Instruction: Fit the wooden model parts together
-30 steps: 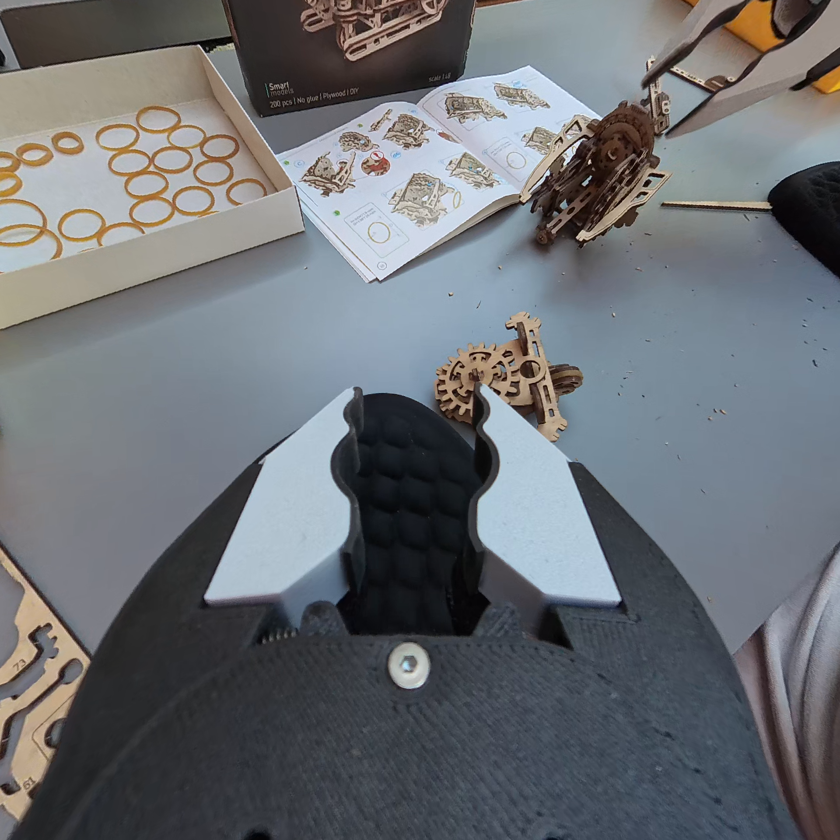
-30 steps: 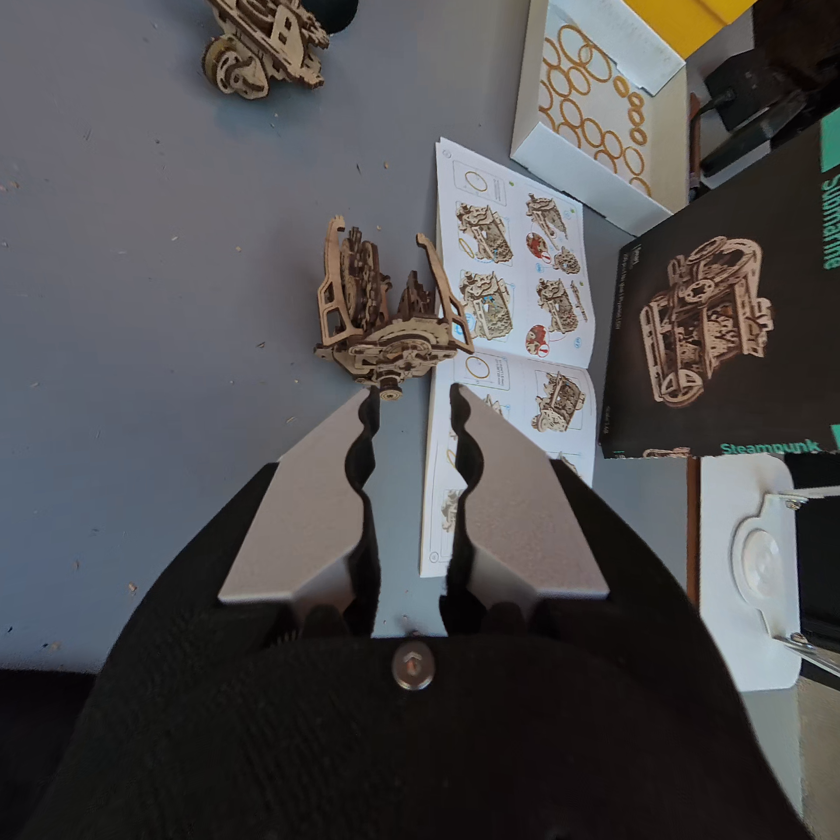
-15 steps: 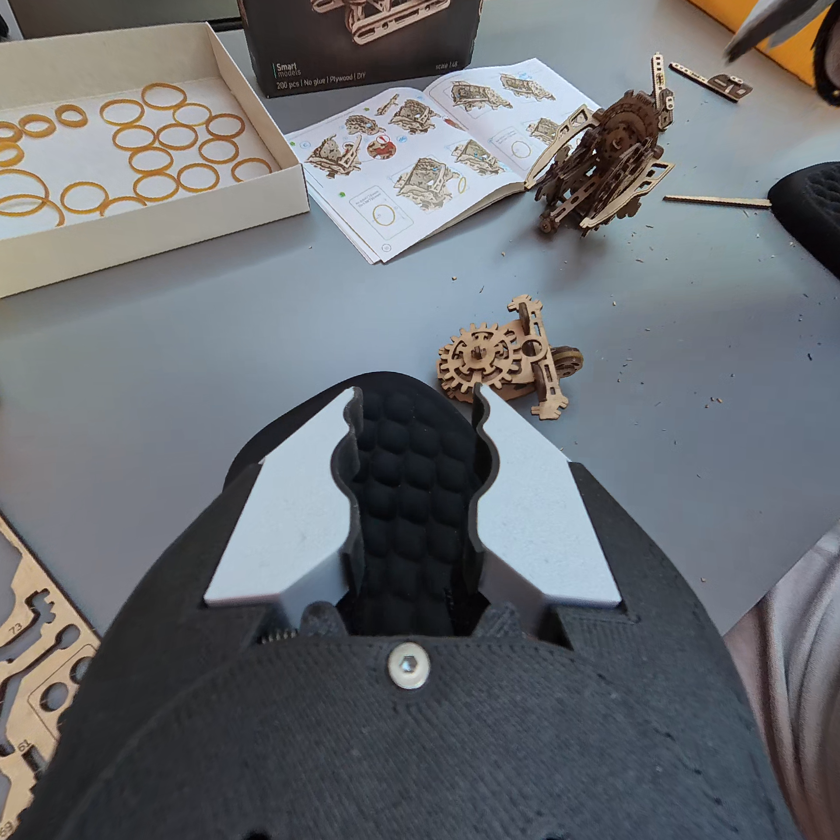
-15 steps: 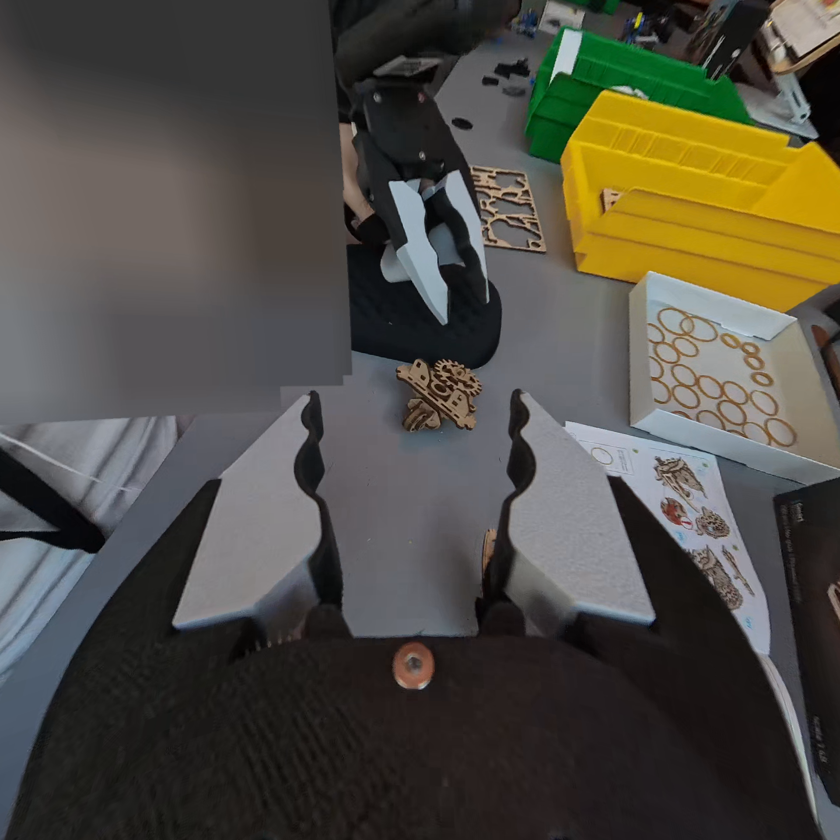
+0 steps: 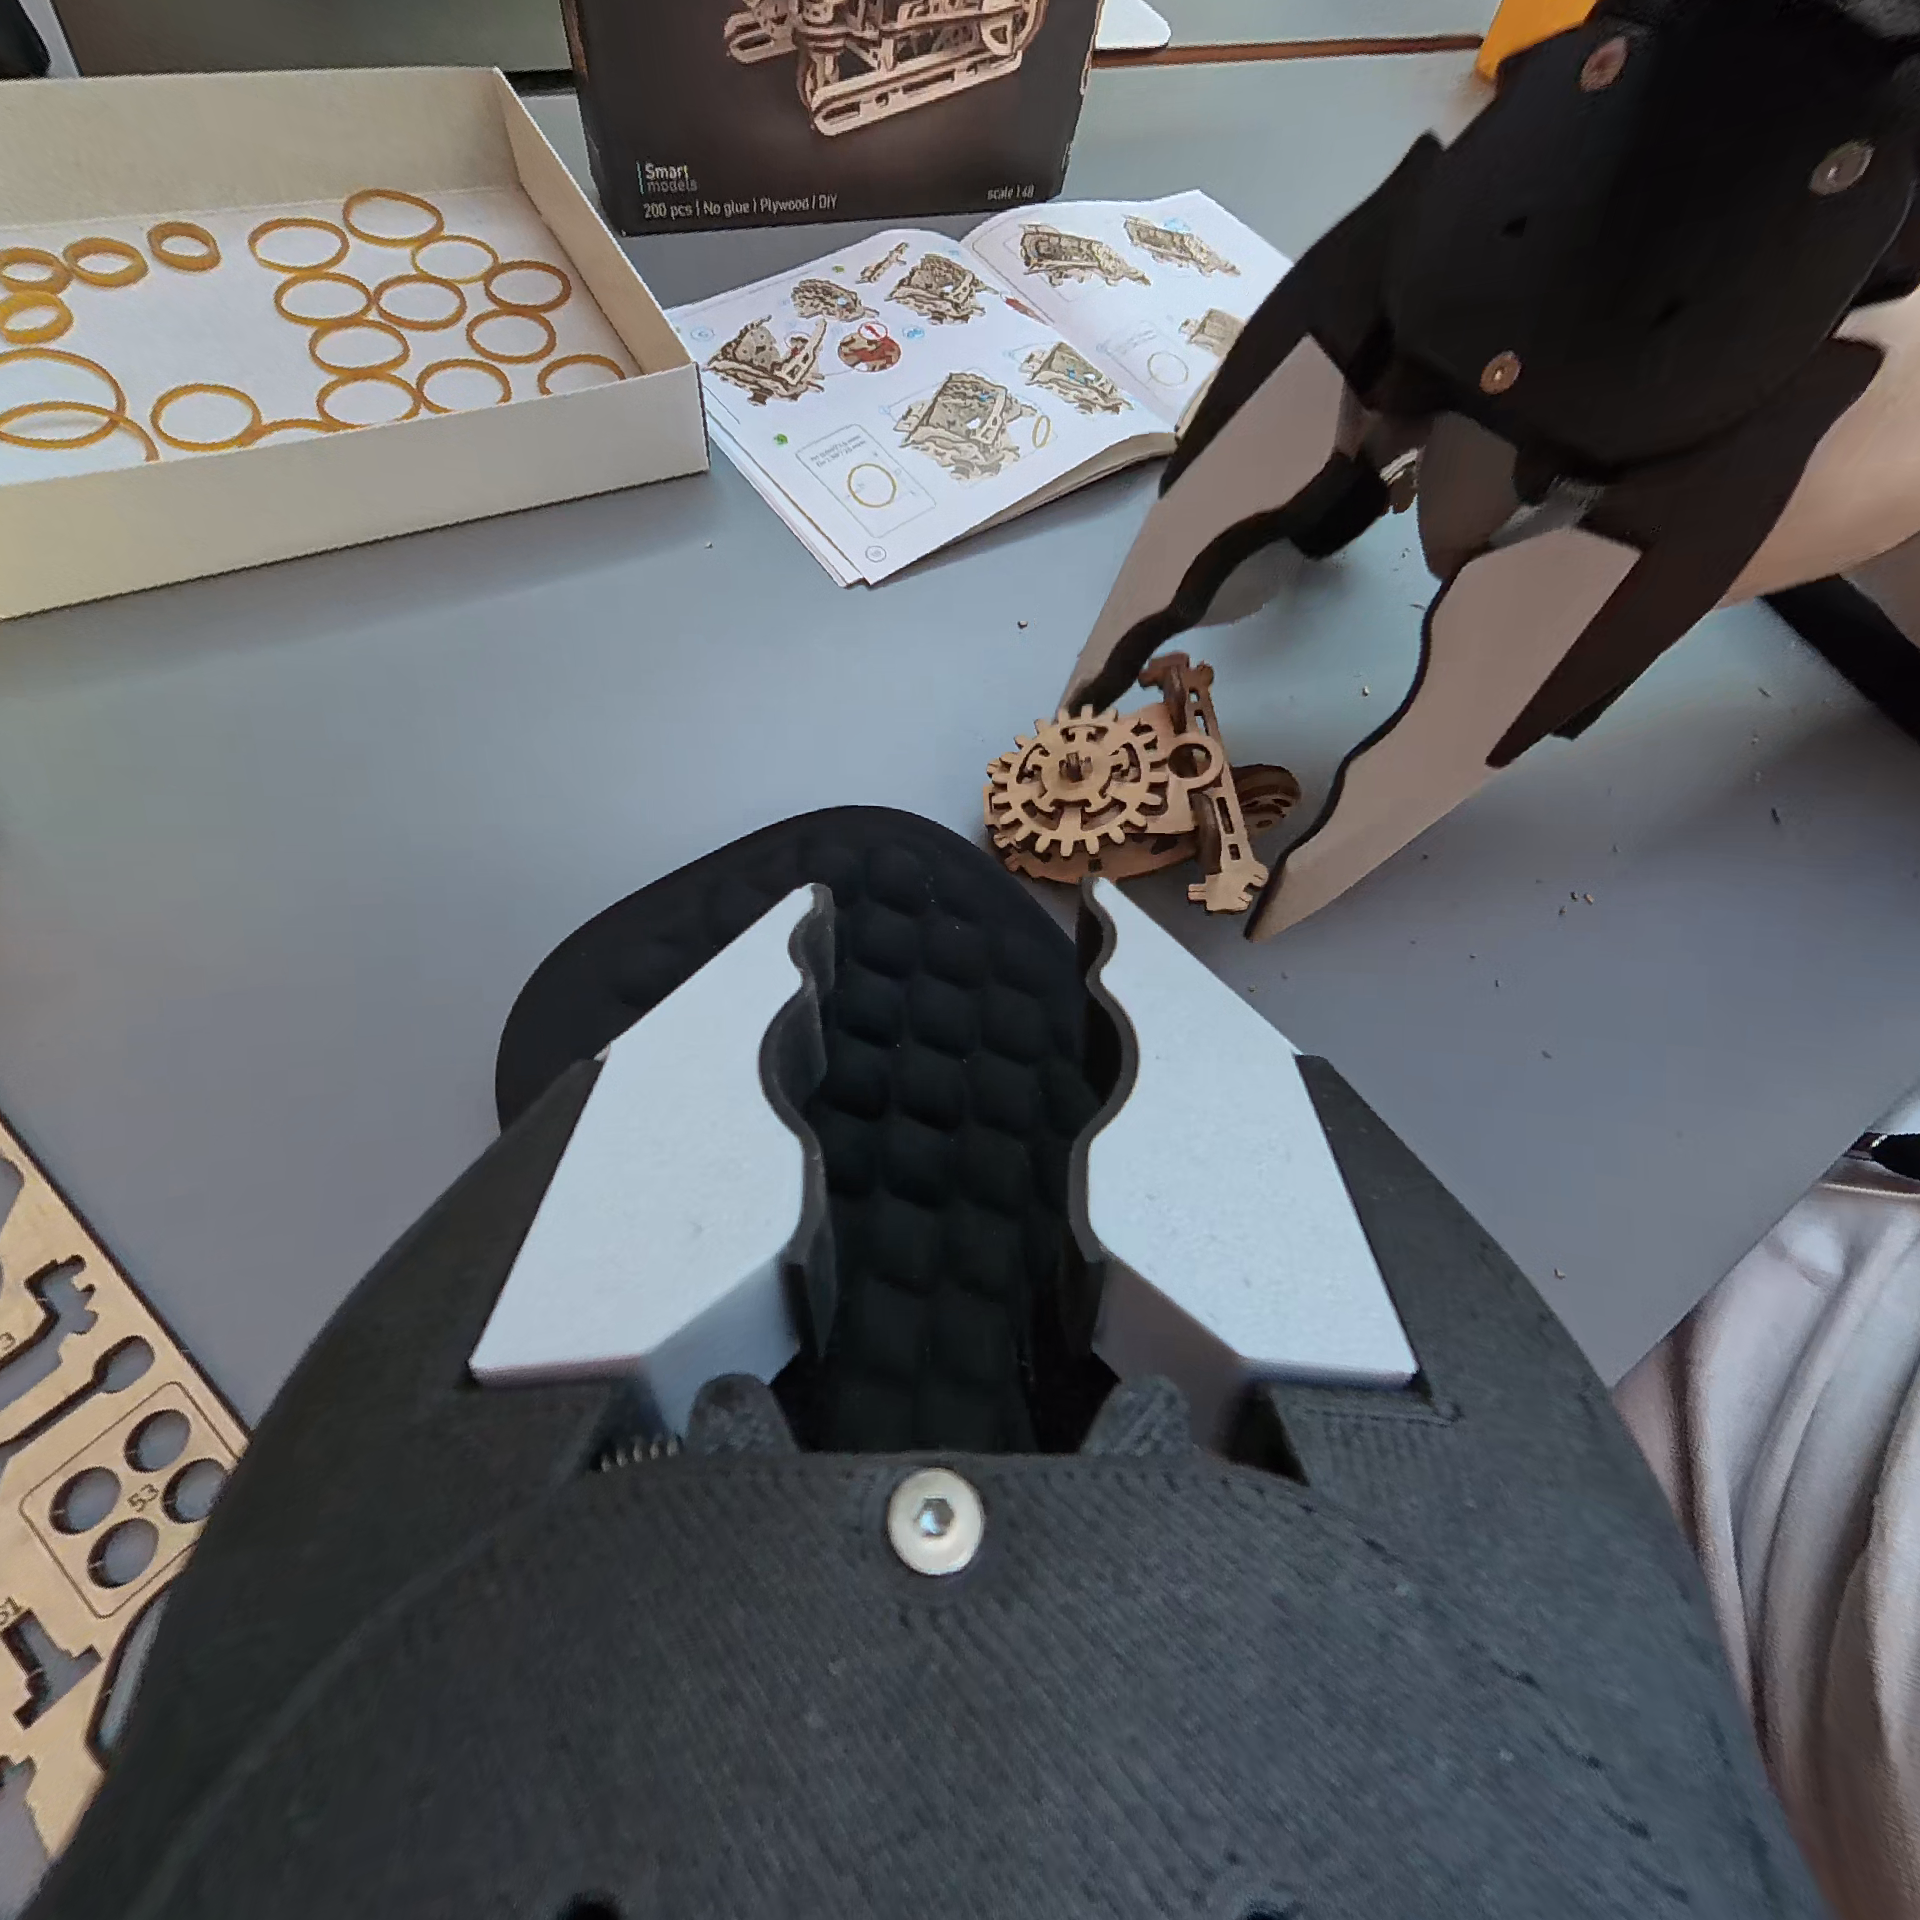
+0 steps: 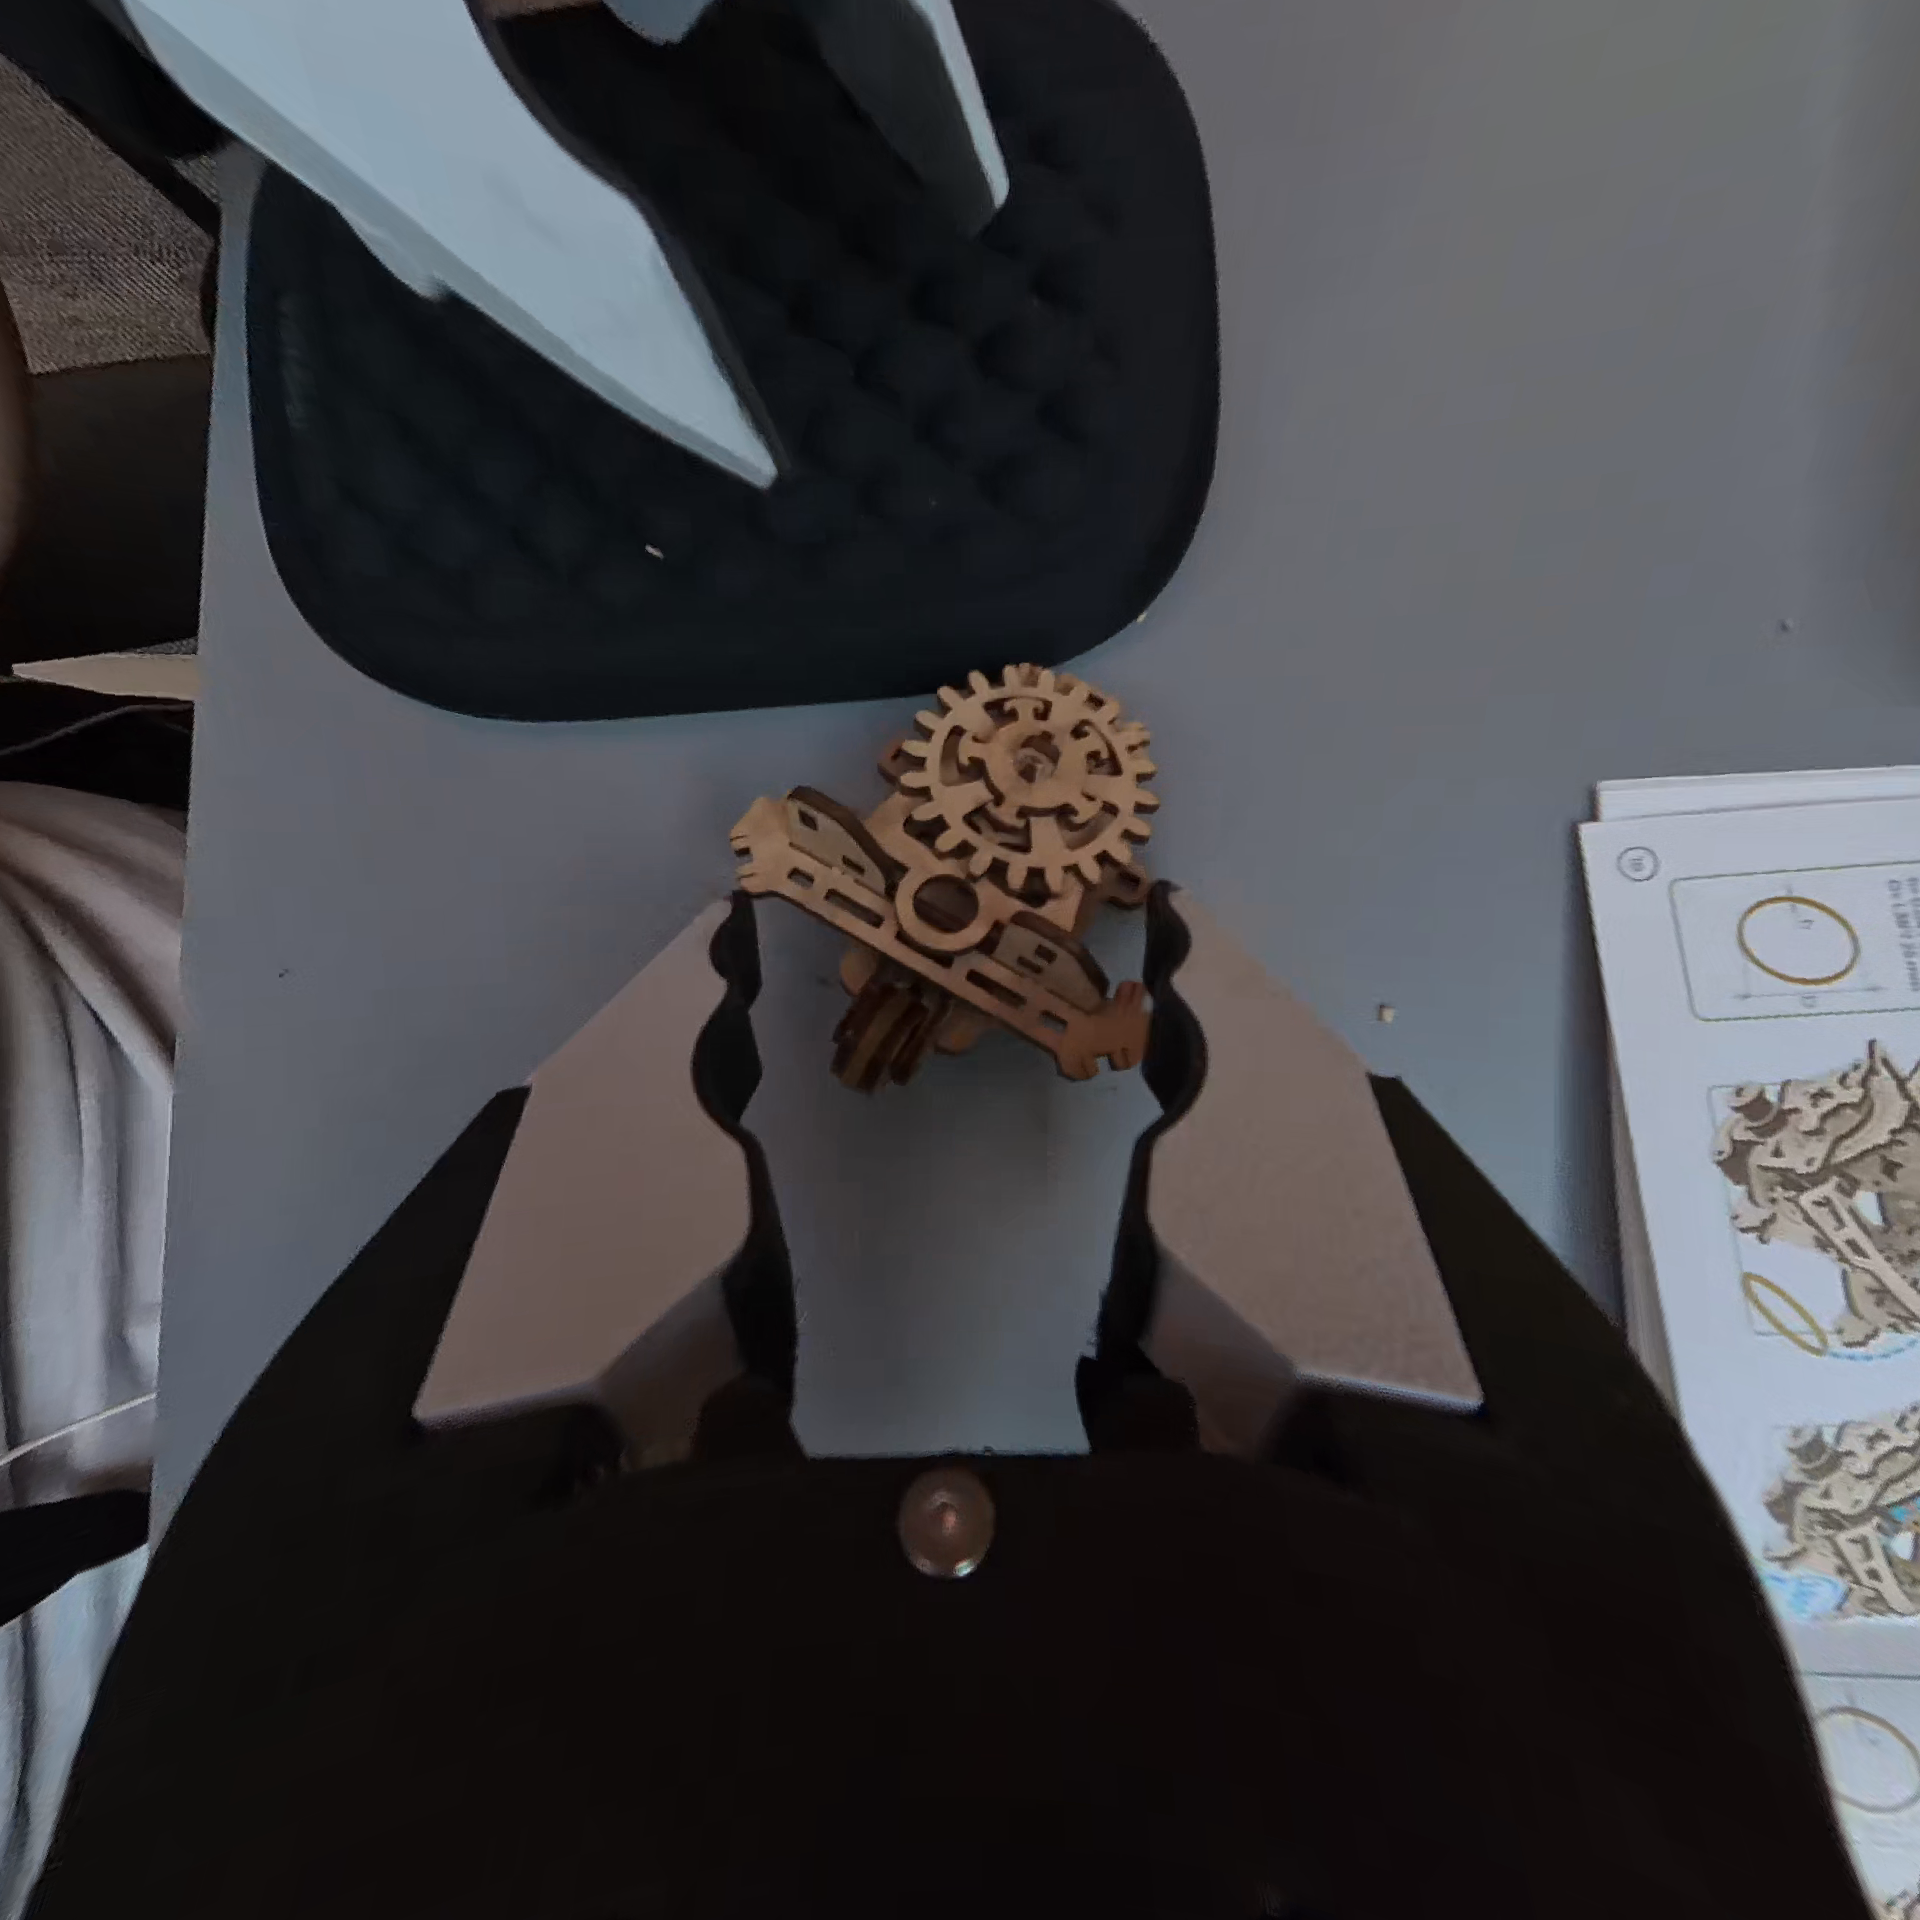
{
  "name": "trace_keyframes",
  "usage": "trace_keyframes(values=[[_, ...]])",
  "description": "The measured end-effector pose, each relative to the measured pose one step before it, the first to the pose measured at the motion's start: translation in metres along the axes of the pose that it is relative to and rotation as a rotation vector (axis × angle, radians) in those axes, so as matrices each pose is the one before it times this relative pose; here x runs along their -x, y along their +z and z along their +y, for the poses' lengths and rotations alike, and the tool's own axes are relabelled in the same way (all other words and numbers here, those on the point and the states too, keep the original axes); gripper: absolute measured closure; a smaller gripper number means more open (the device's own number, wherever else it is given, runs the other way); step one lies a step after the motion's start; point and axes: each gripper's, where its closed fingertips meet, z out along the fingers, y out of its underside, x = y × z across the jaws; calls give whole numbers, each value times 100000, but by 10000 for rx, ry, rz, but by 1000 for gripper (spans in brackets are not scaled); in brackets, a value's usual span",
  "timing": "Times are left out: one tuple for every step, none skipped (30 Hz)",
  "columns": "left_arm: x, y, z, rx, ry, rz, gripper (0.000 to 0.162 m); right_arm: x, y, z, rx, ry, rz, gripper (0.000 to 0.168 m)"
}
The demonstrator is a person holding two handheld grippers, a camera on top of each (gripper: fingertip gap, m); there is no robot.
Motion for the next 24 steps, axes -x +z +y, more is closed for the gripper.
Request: trace_keyframes(values=[[-3, -52, -135, -147, -50, 18, 118, -30, 229, 324, 180, 77, 174, 100], [-129, -33, -117, -136, -61, 106, 118, 17, -121, -173, -182, -120, 213, 110], [-237, 9, -71, -113, -130, 210, 118, 312, -96, 10, -76, 21, 51, 110], [-288, 62, -13, -78, -249, 280, 118, 179, -102, 66, -84, 66, 169, 110], [-300, 80, 17, -65, -320, 326, 117, 203, -119, -15, -213, -116, 238, 110], [-349, 80, -35, -99, -341, 368, 118, 330, -236, -126, -336, -290, 262, 110], [-332, 57, -53, -90, -333, 353, 117, 216, -354, -39, -294, -349, 392, 110], [-275, 3, -100, -86, -306, 292, 117, 44, -502, -73, -305, -386, 509, 110], [-336, -48, -269, -162, -278, 295, 116, -38, -631, -245, -454, -367, 521, 110], [-540, -32, -438, -262, -272, 370, 116, -152, -737, -370, -529, -321, 523, 110], [-752, 14, -539, -309, -283, 463, 116, -339, -772, -379, -501, -267, 564, 110], [-893, 115, -542, -290, -330, 520, 114, -356, -746, -395, -462, -217, 487, 110], [-909, 234, -476, -232, -370, 523, 113, -400, -699, -464, -486, -120, 440, 110], [-812, 344, -390, -170, -314, 466, 112, -421, -616, -437, -454, -55, 374, 110], [-552, 511, -241, -103, -212, 275, 110, -392, -487, -351, -348, -42, 320, 110], [-240, 621, -1, 21, -122, 65, 108, -399, -394, -275, -274, -81, 304, 110], [-193, 694, 156, 113, -48, 30, 105, -303, -313, -272, -250, -182, 266, 110], [-245, 760, 203, 130, -30, 53, 102, -317, -277, -248, -202, -237, 290, 110], [-319, 749, 265, 142, -95, 96, 98, -324, -232, -223, -135, -290, 300, 110], [-521, 685, 214, 124, -132, 249, 96, -254, -207, -179, -94, -355, 276, 110], [-643, 610, 117, 57, -135, 360, 97, -203, -186, -186, -77, -299, 251, 110], [-417, 530, 46, 2, -147, 268, 99, -43, -177, -235, -92, -253, 146, 110], [-113, 468, 43, -1, -55, 104, 102, 3, -158, -179, -57, -274, 127, 110], [137, 416, 135, 59, 68, -66, 106, -81, -112, -124, -27, -333, 190, 110]])
